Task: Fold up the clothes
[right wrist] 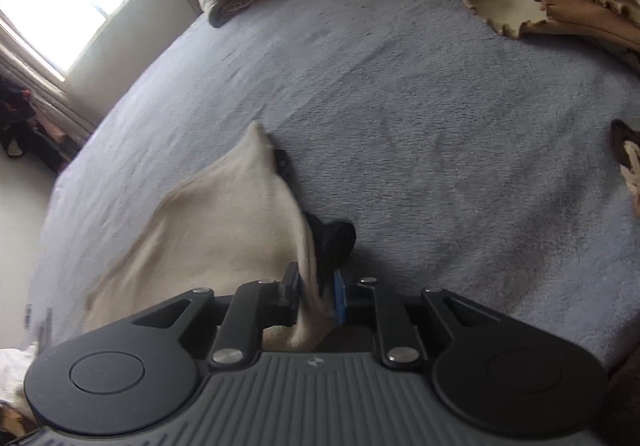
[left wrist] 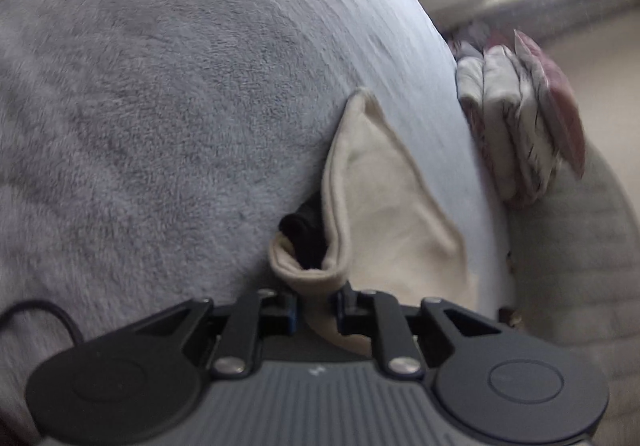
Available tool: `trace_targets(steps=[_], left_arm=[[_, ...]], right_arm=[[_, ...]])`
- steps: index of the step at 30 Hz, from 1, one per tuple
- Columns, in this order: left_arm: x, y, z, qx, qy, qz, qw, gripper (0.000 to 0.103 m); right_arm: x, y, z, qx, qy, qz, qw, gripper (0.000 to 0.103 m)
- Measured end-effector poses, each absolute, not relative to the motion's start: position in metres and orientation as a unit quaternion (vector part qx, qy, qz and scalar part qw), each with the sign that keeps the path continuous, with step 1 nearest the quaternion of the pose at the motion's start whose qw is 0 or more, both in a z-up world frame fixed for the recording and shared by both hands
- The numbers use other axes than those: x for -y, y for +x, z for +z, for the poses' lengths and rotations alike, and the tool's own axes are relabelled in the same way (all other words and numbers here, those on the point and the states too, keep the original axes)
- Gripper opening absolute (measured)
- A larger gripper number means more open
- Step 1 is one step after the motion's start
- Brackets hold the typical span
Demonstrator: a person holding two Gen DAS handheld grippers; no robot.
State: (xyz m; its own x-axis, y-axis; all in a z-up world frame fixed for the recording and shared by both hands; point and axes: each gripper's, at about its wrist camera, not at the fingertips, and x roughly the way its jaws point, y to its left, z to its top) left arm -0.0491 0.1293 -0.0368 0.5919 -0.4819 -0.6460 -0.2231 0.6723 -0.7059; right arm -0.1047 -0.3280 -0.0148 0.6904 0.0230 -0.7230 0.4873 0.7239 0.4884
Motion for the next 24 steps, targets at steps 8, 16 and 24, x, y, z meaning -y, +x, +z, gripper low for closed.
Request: trace_targets(steps=[8, 16, 24], left_arm=[[-0.119, -0.045, 0.000, -0.353, -0.296, -0.047, 0.887, 0.080], [-0.096, -0.001, 0.024, -0.339, -0.270, -0.074, 0.898, 0.089], [-0.079, 0.028, -0.012, -0.293, -0.217, -0.157, 0.918, 0.092]], right_arm=[[0.317, -0.086, 0.009, -0.339, 0.247, -0.187, 0.888, 0.055], [0.277, -0.042, 0.014, -0.303, 0.164, -0.147, 0.927, 0.074], [0.256, -0.002, -0.007, -0.321, 0.132, -0.111, 0.931, 0.074]])
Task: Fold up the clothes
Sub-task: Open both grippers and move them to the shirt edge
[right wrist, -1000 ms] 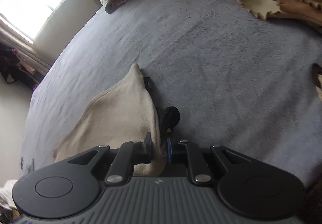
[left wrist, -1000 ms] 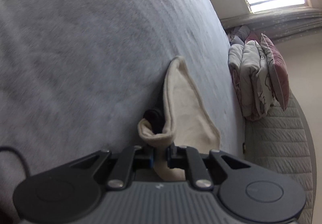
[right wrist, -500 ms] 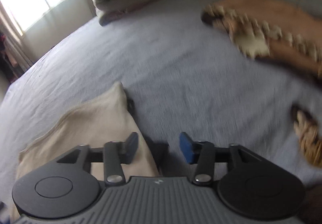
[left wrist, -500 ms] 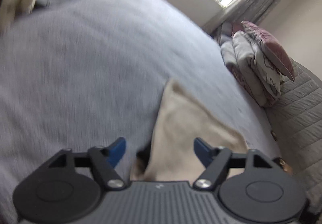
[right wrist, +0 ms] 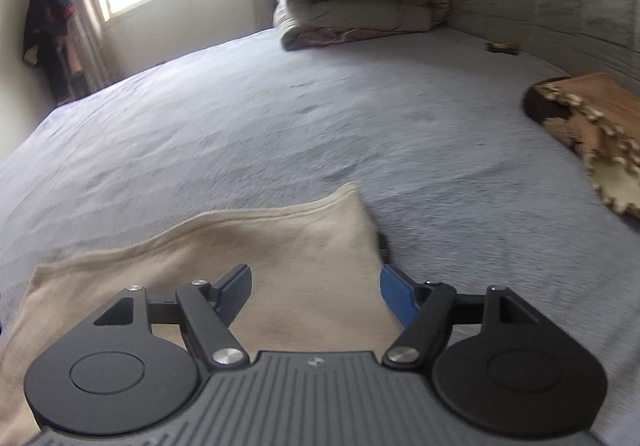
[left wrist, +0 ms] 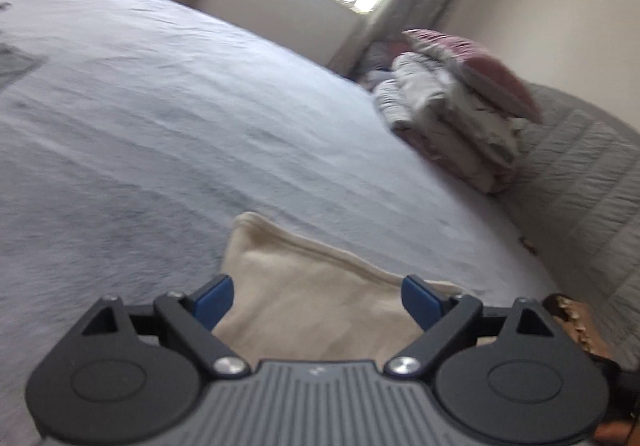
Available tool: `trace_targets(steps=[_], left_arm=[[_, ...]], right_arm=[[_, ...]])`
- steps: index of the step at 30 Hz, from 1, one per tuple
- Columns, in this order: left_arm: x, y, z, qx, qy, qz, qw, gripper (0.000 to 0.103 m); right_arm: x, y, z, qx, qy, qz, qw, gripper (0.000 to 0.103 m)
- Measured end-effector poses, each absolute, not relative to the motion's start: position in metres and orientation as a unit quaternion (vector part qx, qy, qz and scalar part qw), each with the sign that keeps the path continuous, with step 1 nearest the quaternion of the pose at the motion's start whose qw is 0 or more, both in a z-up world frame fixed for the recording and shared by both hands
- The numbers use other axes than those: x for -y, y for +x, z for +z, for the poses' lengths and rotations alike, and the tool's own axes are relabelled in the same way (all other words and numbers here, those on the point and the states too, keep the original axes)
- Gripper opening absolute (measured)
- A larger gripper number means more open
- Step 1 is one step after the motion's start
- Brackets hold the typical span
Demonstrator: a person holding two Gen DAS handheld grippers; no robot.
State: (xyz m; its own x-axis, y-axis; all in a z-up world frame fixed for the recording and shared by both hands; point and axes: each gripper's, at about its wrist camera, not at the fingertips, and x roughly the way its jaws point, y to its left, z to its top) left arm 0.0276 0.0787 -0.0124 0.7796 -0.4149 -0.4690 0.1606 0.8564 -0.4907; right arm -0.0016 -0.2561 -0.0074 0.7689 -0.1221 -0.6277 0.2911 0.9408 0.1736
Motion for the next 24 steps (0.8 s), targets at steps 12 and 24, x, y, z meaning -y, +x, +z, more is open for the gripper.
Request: trace_targets(steps=[12, 24], left_arm=[[-0.048, 0.041, -0.034, -0.293, -0.106, -0.165, 0.936, 0.097], [-0.101, 0.066, -0.017, -0.306, -0.220, -0.148, 0.914, 0.093]], right_arm=[[0.240, 0.031, -0.031, -0.332, 0.051, -0.079, 0.938, 0.087], [0.254, 0.036, 0.001, -0.302, 0.052, -0.049, 0.951, 0.084]])
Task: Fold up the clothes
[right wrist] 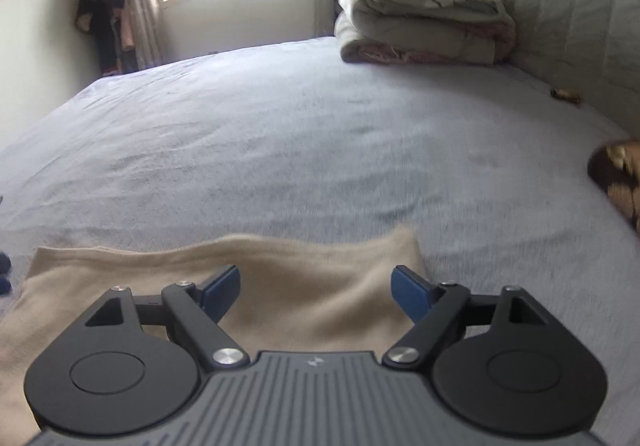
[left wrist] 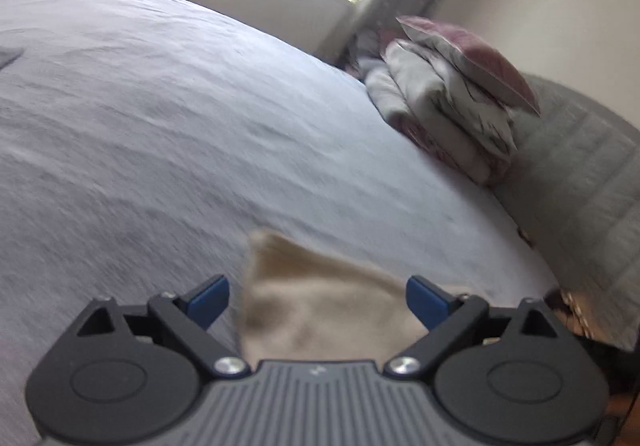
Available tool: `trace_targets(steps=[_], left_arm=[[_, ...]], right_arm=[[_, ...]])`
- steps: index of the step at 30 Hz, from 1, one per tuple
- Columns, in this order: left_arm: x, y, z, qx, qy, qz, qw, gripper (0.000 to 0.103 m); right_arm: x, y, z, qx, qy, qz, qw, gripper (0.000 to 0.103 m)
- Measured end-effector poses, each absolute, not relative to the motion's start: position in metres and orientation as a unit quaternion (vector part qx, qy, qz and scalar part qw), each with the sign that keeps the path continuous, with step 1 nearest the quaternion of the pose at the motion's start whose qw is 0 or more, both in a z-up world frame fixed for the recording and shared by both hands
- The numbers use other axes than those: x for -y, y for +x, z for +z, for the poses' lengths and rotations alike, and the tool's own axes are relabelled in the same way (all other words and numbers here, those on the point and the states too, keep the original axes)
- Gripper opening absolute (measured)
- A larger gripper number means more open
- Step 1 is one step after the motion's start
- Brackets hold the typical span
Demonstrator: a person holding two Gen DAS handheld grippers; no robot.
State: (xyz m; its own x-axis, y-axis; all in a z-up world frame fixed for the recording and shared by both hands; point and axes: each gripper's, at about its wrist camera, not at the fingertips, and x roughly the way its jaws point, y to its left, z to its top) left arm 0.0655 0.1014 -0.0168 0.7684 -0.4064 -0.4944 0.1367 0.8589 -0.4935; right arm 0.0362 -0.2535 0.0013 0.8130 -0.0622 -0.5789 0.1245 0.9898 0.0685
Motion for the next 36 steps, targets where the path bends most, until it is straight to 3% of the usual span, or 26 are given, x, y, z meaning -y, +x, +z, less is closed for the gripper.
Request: trace_targets(steps=[3, 5, 9, 10, 12, 13, 16, 21, 31, 36], left_arm=[[-0.114, 0.077, -0.025, -0.313, -0.249, -0.146, 0.905, 0.082], [-0.120, 0.085, -0.031, -0.325, -0.276, -0.157, 0.891, 0.068], [-0.118, 0.089, -0.041, -0.329, -0.289, -0.172, 0.882, 0.058], [-0.116, 0.089, -0.043, -0.328, -0.286, -0.175, 0.883, 0.052], [-0.113, 0.088, -0.045, -0.327, -0.282, -0.178, 0.884, 0.028], [-0.111, 0.086, -0.046, -0.326, -0.279, -0.177, 0.886, 0.011], [-0.108, 0.079, -0.045, -0.311, -0.269, -0.169, 0.895, 0.008], [-0.110, 0.069, -0.035, -0.271, -0.260, -0.153, 0.914, 0.007], [-0.113, 0.085, -0.046, -0.329, -0.274, -0.131, 0.894, 0.012], [-0.118, 0.084, -0.042, -0.327, -0.294, -0.140, 0.887, 0.026]], right_arm=[[0.267, 0.042, 0.008, -0.290, 0.041, -0.066, 0.954, 0.084], [0.279, 0.046, 0.008, -0.289, 0.043, -0.076, 0.953, 0.083], [0.301, 0.053, -0.007, -0.313, 0.077, -0.080, 0.943, 0.071], [0.304, 0.054, -0.013, -0.319, 0.086, -0.079, 0.941, 0.069], [0.307, 0.056, -0.024, -0.327, 0.107, -0.084, 0.935, 0.049], [0.308, 0.056, -0.028, -0.325, 0.117, -0.092, 0.934, 0.041], [0.304, 0.050, -0.033, -0.305, 0.123, -0.116, 0.937, 0.015], [0.306, 0.036, -0.018, -0.245, 0.132, -0.132, 0.951, 0.002], [0.323, 0.045, -0.026, -0.273, 0.188, -0.125, 0.935, 0.007], [0.324, 0.045, -0.025, -0.264, 0.214, -0.104, 0.935, 0.031]])
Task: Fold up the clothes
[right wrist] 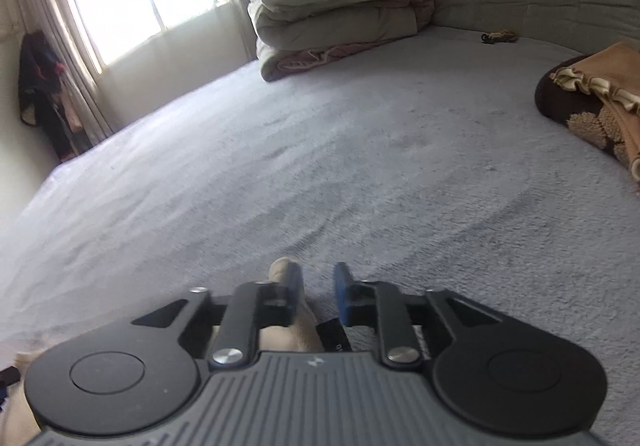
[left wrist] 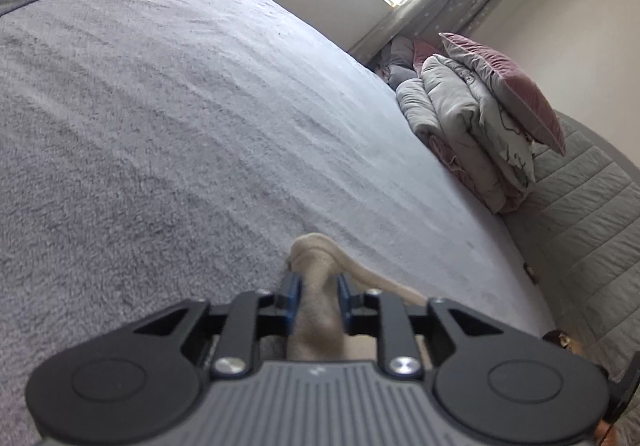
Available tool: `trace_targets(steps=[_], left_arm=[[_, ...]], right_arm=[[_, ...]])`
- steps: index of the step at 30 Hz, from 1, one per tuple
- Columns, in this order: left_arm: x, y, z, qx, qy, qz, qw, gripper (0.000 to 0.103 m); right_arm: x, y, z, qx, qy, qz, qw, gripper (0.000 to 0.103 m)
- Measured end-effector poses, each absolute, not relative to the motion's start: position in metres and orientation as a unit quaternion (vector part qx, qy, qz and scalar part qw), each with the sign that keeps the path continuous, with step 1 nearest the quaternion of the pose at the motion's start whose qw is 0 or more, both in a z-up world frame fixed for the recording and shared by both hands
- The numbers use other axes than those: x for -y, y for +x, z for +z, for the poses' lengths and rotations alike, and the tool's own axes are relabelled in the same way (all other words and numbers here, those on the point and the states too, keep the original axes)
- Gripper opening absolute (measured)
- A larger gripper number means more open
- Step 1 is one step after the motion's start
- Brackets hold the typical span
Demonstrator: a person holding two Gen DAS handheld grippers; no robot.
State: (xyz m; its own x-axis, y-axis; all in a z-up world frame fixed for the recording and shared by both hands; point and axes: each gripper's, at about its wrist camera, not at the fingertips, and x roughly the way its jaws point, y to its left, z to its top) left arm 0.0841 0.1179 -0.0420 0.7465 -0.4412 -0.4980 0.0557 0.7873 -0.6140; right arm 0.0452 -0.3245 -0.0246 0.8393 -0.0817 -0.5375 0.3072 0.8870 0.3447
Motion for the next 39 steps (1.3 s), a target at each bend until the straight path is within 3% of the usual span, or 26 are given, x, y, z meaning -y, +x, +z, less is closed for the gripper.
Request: trace_targets(steps=[9, 15, 16, 18, 24, 28, 32, 33, 35, 39], left_arm=[[-0.114, 0.082, -0.045, -0.328, -0.289, -0.146, 0.887, 0.025], [-0.113, 0.080, -0.045, -0.323, -0.281, -0.145, 0.892, 0.021], [-0.113, 0.079, -0.044, -0.322, -0.280, -0.145, 0.893, 0.014], [-0.114, 0.076, -0.043, -0.314, -0.277, -0.141, 0.897, 0.011], [-0.114, 0.070, -0.036, -0.285, -0.266, -0.129, 0.912, 0.008], [-0.111, 0.079, -0.045, -0.321, -0.264, -0.117, 0.902, 0.008], [-0.114, 0.076, -0.037, -0.316, -0.265, -0.108, 0.904, 0.017], [-0.115, 0.075, -0.034, -0.314, -0.266, -0.106, 0.905, 0.020], [-0.116, 0.072, -0.028, -0.305, -0.267, -0.101, 0.909, 0.036], [-0.108, 0.055, -0.005, -0.264, -0.251, -0.121, 0.923, 0.045]], right_arm=[[0.320, 0.042, -0.019, -0.252, 0.220, -0.084, 0.939, 0.038], [0.313, 0.048, -0.026, -0.278, 0.199, -0.076, 0.937, 0.037], [0.311, 0.049, -0.026, -0.281, 0.192, -0.077, 0.937, 0.035], [0.307, 0.050, -0.027, -0.287, 0.178, -0.079, 0.938, 0.004], [0.304, 0.039, -0.013, -0.232, 0.142, -0.121, 0.955, 0.004], [0.308, 0.048, -0.023, -0.266, 0.143, -0.120, 0.946, 0.004], [0.305, 0.050, -0.026, -0.281, 0.139, -0.122, 0.942, 0.012], [0.303, 0.047, -0.021, -0.270, 0.132, -0.124, 0.946, 0.022], [0.293, 0.040, -0.012, -0.246, 0.116, -0.124, 0.954, 0.037], [0.263, 0.029, -0.002, -0.232, 0.100, -0.067, 0.965, 0.039]])
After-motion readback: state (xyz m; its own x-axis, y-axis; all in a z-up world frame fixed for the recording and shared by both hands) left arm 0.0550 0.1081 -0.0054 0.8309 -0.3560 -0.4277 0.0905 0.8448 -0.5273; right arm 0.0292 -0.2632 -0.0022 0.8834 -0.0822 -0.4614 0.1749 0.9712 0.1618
